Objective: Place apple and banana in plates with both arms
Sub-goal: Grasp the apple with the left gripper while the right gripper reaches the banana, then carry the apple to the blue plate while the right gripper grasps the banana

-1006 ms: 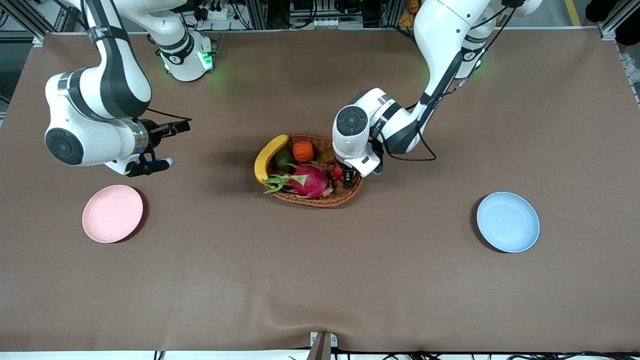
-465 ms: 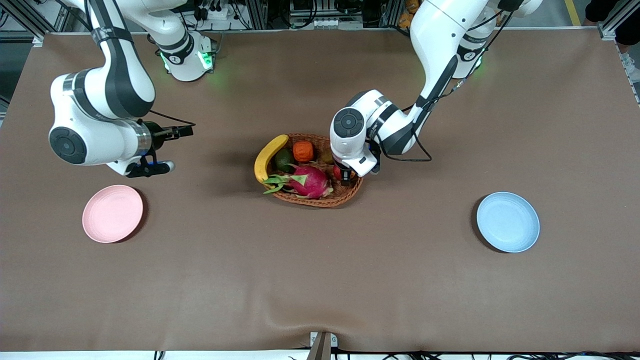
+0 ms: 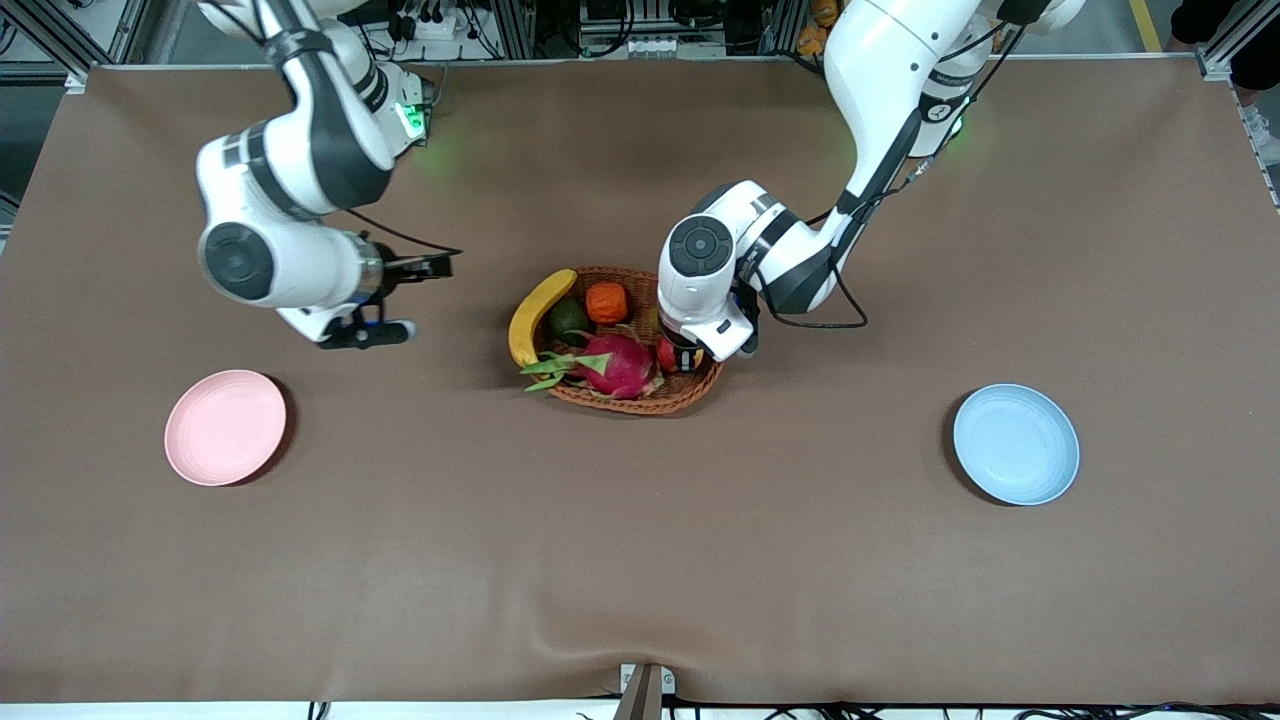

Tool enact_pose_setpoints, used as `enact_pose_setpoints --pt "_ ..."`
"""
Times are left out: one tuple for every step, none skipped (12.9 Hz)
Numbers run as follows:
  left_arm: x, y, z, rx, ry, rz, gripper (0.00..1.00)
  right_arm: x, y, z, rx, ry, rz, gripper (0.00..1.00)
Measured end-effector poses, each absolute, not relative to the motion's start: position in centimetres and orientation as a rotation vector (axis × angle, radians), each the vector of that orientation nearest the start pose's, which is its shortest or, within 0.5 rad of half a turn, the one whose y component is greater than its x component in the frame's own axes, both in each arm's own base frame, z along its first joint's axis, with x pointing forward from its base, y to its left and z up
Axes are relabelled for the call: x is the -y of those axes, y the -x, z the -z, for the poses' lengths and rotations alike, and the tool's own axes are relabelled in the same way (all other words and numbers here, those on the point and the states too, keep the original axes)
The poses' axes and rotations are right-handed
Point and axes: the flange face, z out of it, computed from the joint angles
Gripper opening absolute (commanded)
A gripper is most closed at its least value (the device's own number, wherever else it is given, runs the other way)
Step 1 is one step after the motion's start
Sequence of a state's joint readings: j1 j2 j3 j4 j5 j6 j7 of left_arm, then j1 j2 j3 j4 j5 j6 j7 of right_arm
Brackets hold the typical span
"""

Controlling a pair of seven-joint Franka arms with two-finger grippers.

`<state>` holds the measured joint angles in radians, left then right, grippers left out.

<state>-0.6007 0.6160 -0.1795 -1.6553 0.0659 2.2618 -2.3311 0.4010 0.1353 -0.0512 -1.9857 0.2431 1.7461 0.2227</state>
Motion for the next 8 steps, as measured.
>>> enact_pose_setpoints --pt "46.9 -50.6 -27.0 2.170 2.268 -0.079 0.00 -22.0 -49.4 -37.3 0.022 2.980 -0.614 1.00" --pt "46.6 -51.5 -28.9 2.132 2.292 -0.075 0.00 -23.4 -48.7 -36.8 -0.025 2.995 -0.603 1.00" --pt "46.0 -52.4 -31.0 2.099 2.326 -0.081 0.00 -24.5 -48.1 -36.3 -0.081 3.010 -0.599 1.00" --pt "45.0 -53.3 -33.2 2.061 2.371 -0.115 0.00 -25.4 -47.5 -35.9 -0.144 3.023 -0.596 1.00" --pt "43.3 -54.0 -35.2 1.991 2.427 -0.158 0.00 -26.0 -47.2 -35.7 -0.206 3.030 -0.584 1.00" --pt "41.2 -54.9 -36.8 1.898 2.486 -0.199 0.00 -26.5 -47.3 -35.7 -0.274 3.032 -0.557 1.00" --pt "38.6 -56.0 -38.2 1.811 2.543 -0.240 0.00 -26.7 -47.4 -35.5 -0.346 3.030 -0.530 1.00" --pt "36.0 -57.1 -39.3 1.762 2.578 -0.270 0.00 -26.9 -47.7 -35.2 -0.419 3.026 -0.507 1.00"
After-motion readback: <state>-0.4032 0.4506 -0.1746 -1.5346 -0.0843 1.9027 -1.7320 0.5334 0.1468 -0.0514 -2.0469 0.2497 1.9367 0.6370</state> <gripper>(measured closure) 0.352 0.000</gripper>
